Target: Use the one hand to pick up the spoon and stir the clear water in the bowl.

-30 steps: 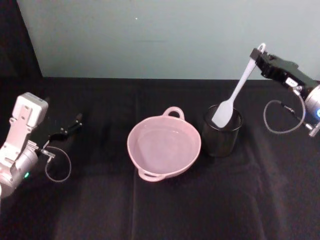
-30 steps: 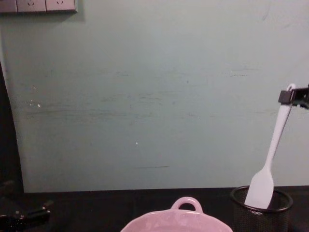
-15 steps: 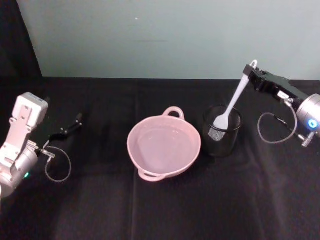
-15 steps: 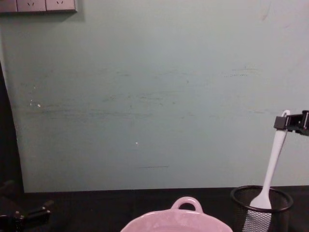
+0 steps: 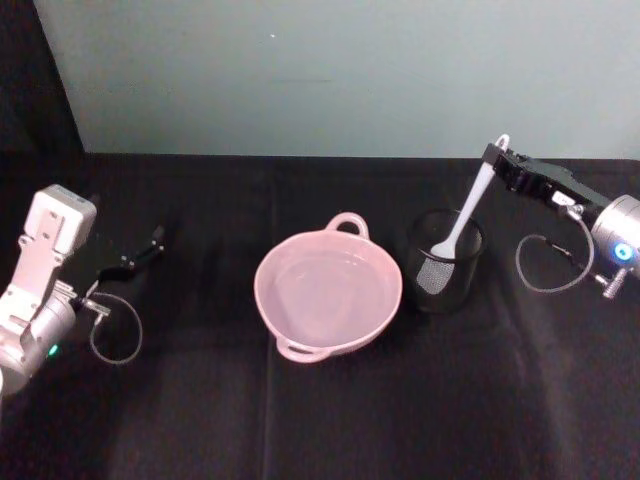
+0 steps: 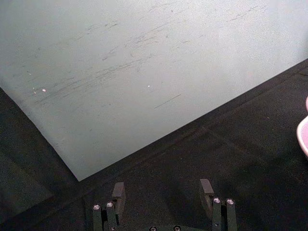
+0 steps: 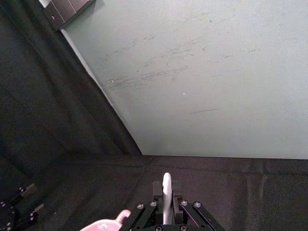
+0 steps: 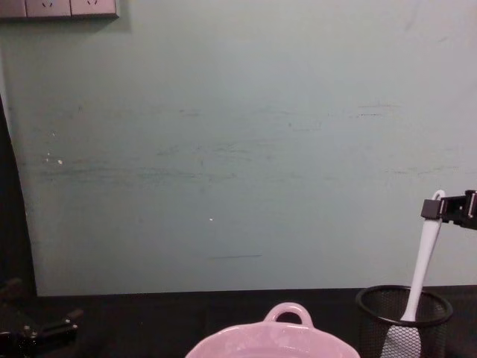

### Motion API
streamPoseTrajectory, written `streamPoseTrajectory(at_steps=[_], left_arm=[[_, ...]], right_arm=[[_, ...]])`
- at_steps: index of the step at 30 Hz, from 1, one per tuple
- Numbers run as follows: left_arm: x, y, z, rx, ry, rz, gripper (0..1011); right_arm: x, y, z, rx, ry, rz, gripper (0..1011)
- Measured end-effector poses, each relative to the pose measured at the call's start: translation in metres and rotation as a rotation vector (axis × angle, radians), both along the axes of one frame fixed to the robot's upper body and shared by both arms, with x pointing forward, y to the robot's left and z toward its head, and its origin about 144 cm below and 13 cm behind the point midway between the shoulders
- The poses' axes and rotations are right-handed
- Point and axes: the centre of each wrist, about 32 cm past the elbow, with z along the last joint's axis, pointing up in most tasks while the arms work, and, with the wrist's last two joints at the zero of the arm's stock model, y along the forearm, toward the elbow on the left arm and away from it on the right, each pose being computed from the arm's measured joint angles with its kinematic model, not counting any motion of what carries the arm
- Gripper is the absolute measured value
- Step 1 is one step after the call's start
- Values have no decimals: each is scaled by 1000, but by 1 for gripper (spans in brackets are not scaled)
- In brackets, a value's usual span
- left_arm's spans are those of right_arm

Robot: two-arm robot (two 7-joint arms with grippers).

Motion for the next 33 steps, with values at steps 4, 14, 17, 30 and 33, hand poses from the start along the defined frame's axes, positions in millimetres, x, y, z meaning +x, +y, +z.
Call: streamPoseTrajectory(at_steps=[4, 14, 17, 30, 33], left_arm=[[0, 0, 0, 0, 0, 0, 1011], [0, 0, 0, 0, 0, 0, 1011], [0, 0, 0, 0, 0, 0, 1011], [0, 0, 0, 0, 0, 0, 1011], [0, 0, 0, 0, 0, 0, 1011]], right_arm=[[3, -3, -2, 13, 8, 11, 116], [7, -8, -9, 16, 0, 23, 116], [8, -8, -12, 15, 3, 23, 116], [7, -8, -16, 30, 14, 36, 116], [7, -9, -17, 31, 16, 30, 116]])
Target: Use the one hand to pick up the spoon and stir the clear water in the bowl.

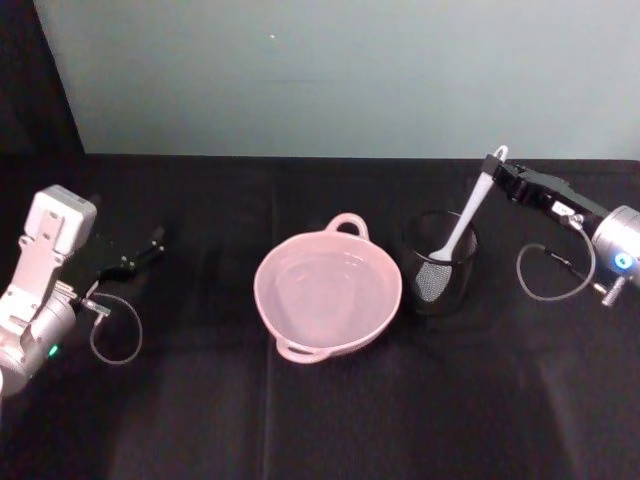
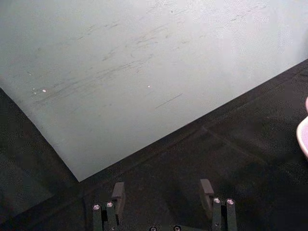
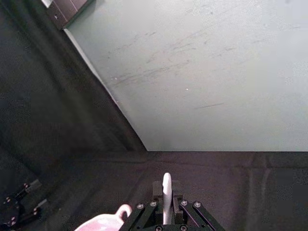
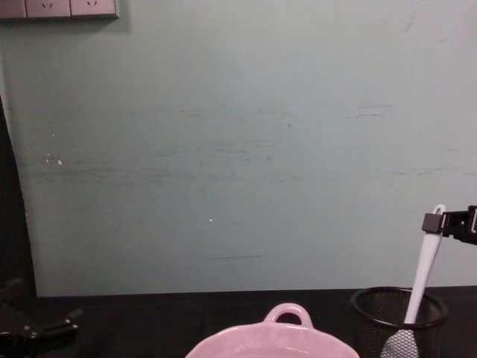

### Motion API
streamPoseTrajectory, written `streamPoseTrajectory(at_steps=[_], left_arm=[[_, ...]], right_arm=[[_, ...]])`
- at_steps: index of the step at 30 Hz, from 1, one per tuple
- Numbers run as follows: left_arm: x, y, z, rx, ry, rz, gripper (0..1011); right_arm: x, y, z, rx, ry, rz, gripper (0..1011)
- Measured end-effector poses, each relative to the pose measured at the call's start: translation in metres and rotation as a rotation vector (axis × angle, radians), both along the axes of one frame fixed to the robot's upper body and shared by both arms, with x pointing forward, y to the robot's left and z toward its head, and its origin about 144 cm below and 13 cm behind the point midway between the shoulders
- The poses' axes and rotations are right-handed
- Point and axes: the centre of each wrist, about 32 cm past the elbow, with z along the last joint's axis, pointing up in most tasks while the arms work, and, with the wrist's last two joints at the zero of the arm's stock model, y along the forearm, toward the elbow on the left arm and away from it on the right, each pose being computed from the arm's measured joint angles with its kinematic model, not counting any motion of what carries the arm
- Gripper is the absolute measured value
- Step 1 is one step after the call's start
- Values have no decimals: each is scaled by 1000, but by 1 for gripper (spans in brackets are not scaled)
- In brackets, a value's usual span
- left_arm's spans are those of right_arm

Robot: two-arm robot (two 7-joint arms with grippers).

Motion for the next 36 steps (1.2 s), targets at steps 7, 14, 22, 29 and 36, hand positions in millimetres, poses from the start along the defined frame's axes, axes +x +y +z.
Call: streamPoseTrajectory(at_steps=[7, 14, 22, 29, 36], left_arm=[[0, 0, 0, 0, 0, 0, 1011], [0, 0, 0, 0, 0, 0, 1011], [0, 0, 0, 0, 0, 0, 1011], [0, 0, 0, 0, 0, 0, 1011], [0, 0, 0, 0, 0, 0, 1011]], right_arm=[[0, 0, -1, 0, 2, -6, 116], [-2, -1, 1, -20, -20, -18, 116], [-4, -2, 4, -42, -46, -36, 116], [-4, -2, 4, -38, -47, -32, 116], [-5, -1, 6, -21, -52, -19, 116]])
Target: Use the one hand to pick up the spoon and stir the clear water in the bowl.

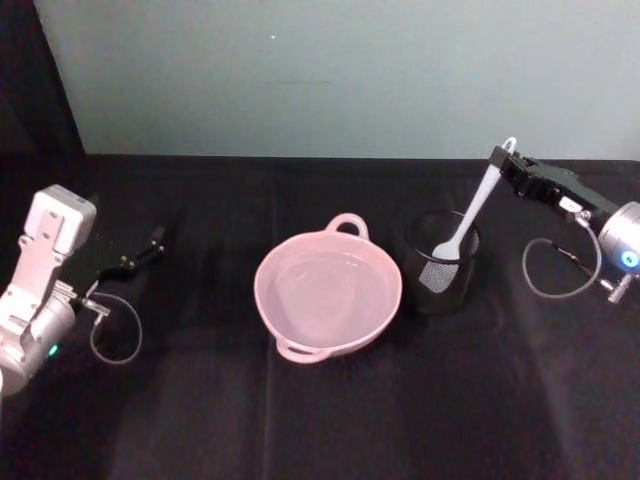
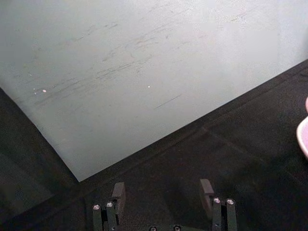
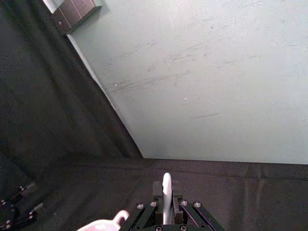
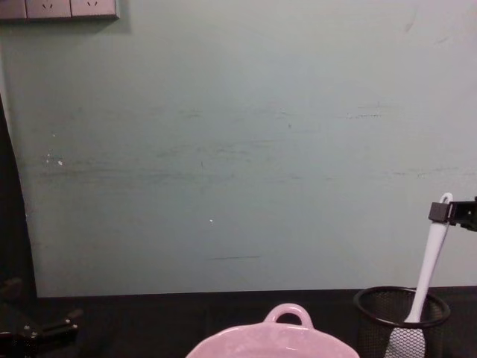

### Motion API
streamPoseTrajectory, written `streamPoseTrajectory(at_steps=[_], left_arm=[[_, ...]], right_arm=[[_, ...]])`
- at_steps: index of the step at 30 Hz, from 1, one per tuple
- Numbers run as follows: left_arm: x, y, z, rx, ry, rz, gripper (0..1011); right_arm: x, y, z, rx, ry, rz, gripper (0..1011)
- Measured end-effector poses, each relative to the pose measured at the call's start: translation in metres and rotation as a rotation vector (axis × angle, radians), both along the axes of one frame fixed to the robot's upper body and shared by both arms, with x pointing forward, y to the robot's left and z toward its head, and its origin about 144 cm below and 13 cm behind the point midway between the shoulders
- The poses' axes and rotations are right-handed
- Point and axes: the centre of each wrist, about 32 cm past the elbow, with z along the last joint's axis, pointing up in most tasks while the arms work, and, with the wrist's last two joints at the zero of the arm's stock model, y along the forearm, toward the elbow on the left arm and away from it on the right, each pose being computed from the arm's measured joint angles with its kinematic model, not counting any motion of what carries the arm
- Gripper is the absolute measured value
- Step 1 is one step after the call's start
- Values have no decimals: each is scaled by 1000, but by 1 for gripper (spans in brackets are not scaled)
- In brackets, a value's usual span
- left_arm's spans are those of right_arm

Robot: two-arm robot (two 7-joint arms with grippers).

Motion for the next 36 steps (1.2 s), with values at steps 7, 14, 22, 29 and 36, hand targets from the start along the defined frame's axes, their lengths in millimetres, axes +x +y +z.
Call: streamPoseTrajectory(at_steps=[7, 14, 22, 29, 36], left_arm=[[0, 0, 0, 0, 0, 0, 1011], [0, 0, 0, 0, 0, 0, 1011], [0, 0, 0, 0, 0, 0, 1011], [0, 0, 0, 0, 0, 0, 1011], [0, 0, 0, 0, 0, 0, 1011]], right_arm=[[-1, 2, 0, 19, 15, 22, 116], [-1, 5, -4, 23, 38, 30, 116], [-1, 5, -4, 24, 38, 29, 116], [-1, 5, -4, 24, 38, 29, 242], [-1, 4, -4, 24, 37, 30, 456]])
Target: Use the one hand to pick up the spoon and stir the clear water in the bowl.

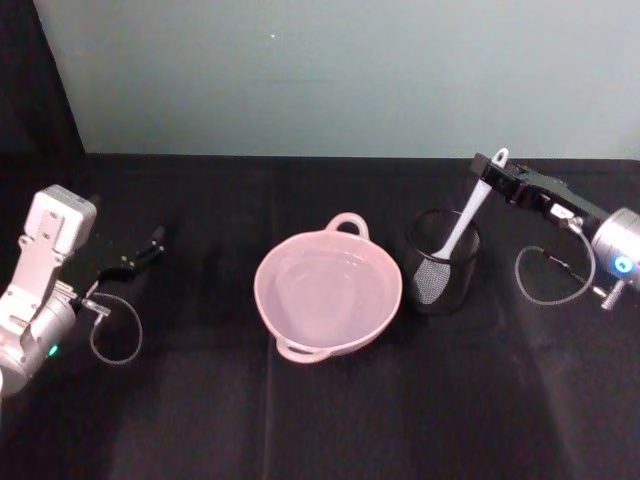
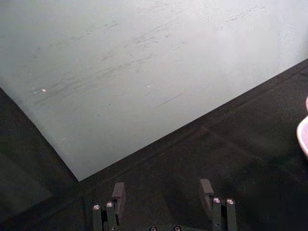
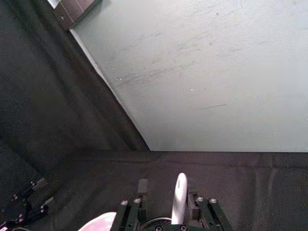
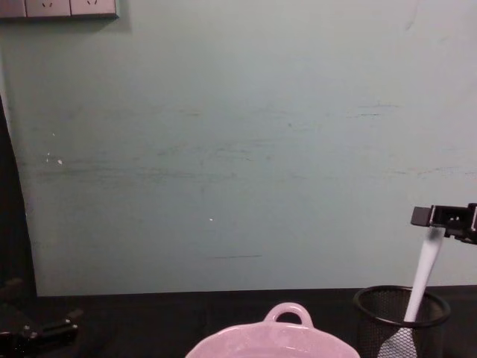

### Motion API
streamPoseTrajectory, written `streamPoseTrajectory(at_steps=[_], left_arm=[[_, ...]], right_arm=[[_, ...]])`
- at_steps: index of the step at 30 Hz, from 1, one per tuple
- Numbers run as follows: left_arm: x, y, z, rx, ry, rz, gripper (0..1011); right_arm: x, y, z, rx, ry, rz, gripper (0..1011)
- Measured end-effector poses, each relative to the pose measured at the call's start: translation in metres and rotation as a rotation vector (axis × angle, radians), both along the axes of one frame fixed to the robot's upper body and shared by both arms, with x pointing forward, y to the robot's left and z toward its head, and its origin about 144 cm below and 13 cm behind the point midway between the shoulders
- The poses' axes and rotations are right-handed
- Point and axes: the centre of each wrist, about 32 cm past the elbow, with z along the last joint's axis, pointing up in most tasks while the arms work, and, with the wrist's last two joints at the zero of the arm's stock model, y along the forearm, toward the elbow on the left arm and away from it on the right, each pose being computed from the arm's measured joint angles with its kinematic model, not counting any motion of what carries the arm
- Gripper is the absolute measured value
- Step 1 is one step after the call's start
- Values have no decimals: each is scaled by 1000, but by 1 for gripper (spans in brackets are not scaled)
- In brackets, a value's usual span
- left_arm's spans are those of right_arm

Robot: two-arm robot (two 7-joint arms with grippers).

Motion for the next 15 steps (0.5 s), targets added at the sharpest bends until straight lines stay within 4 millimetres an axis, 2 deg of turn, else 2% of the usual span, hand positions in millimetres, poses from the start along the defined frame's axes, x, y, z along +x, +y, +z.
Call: streamPoseTrajectory(at_steps=[6, 7, 10, 15], left_arm=[[0, 0, 0, 0, 0, 0, 1011], [0, 0, 0, 0, 0, 0, 1011], [0, 0, 0, 0, 0, 0, 1011], [0, 0, 0, 0, 0, 0, 1011]], right_arm=[[0, 0, 0, 0, -1, 0, 645], [0, 0, 0, 0, -1, 0, 705], [0, 0, 0, 0, -2, 0, 765], [1, 0, 0, -31, -12, -1, 924]])
